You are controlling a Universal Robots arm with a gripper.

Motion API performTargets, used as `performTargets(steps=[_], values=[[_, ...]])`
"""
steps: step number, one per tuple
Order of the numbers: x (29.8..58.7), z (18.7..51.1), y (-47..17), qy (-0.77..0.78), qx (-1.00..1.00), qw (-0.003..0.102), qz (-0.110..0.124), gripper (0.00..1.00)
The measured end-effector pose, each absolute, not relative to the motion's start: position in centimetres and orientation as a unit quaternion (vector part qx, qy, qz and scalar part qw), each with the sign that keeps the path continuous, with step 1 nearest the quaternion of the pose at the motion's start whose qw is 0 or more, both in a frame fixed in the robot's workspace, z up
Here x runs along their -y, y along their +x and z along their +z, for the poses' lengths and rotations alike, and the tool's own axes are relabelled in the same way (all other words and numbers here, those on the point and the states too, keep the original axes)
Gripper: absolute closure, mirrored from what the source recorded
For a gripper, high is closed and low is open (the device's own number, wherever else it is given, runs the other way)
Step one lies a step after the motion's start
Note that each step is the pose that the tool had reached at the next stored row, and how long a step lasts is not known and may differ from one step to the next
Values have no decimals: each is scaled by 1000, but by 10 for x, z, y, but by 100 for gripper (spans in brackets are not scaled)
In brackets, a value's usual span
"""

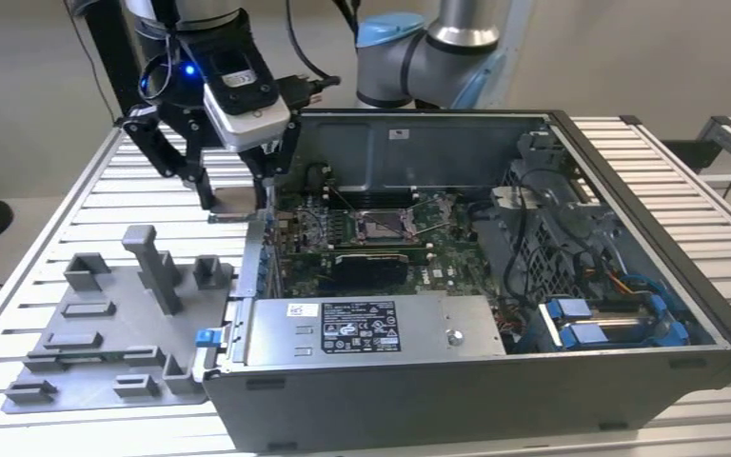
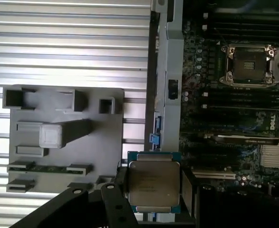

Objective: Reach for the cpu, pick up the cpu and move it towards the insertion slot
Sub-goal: 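Pick up the cpu and move it towards the insertion slot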

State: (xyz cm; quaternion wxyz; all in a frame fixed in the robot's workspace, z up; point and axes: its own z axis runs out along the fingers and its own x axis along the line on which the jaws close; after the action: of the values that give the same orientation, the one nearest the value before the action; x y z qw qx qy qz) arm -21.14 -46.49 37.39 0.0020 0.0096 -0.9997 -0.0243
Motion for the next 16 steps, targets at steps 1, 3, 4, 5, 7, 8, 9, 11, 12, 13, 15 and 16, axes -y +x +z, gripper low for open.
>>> performTargets(steps=[1,3,4,5,7,8,9,11,12,13,15,16], values=[[465,374,-209,10,1000,2,-24,100],[465,374,-204,10,1000,2,-24,100],[465,374,-202,10,1000,2,-24,100],[465,374,-200,10,1000,2,-24,100],[465,374,-194,10,1000,2,-24,100],[465,374,-192,10,1000,2,-24,100],[465,374,-189,10,1000,2,-24,100],[465,374,-183,10,1000,2,-24,100],[465,374,-179,10,1000,2,-24,100],[465,374,-176,10,1000,2,-24,100],[465,374,-169,10,1000,2,-24,100],[465,374,-165,10,1000,2,-24,100]])
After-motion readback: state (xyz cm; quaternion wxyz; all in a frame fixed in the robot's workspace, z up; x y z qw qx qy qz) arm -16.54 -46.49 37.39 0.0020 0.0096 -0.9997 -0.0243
